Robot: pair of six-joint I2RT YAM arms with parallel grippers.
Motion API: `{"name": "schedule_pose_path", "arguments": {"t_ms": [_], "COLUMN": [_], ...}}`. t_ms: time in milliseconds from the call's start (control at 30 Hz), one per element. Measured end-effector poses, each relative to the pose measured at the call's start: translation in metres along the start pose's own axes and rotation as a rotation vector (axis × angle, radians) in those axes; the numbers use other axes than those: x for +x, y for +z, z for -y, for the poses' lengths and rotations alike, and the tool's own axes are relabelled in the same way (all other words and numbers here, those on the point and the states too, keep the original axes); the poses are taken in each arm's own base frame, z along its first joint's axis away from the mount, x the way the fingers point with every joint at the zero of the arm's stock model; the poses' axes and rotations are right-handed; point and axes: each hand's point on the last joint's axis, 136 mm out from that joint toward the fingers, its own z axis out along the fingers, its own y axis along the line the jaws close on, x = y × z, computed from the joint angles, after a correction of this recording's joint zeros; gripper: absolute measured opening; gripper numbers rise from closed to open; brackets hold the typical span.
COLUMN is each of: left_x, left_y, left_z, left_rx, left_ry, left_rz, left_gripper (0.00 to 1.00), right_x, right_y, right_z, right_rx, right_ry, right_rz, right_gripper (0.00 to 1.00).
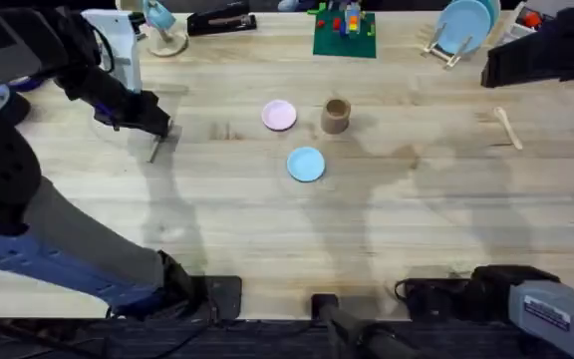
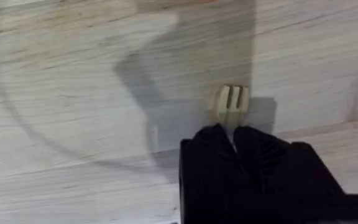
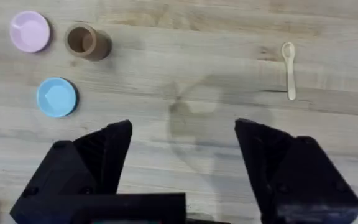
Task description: Pick up a utensil and set it on the pink plate, then put the other utensil in the container.
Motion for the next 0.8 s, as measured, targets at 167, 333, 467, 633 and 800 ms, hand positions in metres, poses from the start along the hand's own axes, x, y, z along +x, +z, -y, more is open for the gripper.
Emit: {"name": "schedule_pose_path", "arguments": {"t_ms": [167, 333, 467, 633, 800], "left_x": [0.0, 0.0, 0.0, 0.007, 0.004], "left_y": [0.0, 0.0, -0.001, -0.004, -0.013], "left_z": [0.0, 0.001, 0.001, 0.008, 0.024], "left_rx": [0.0, 0.009, 0.023, 0.069, 0.105], "left_ry": [0.0, -0.012, -0.052, -0.102, -0.094], "left_rz": [0.0, 0.001, -0.025, -0.114, -0.191], "left_gripper": [0.051, 0.049, 0.045, 0.04, 0.041], "right_x": [0.0, 0.0, 0.0, 0.0, 0.0], "right_y": [0.0, 0.0, 0.0, 0.0, 0.0], "right_z": [0.0, 0.0, 0.0, 0.0, 0.0], "right_rx": [0.0, 0.0, 0.0, 0.0, 0.0], "right_ry": [0.0, 0.0, 0.0, 0.0, 0.0], "right_rz": [0.0, 0.0, 0.0, 0.0, 0.0], "right_gripper": [0.992, 0.994, 0.994, 0.994, 0.993]}}
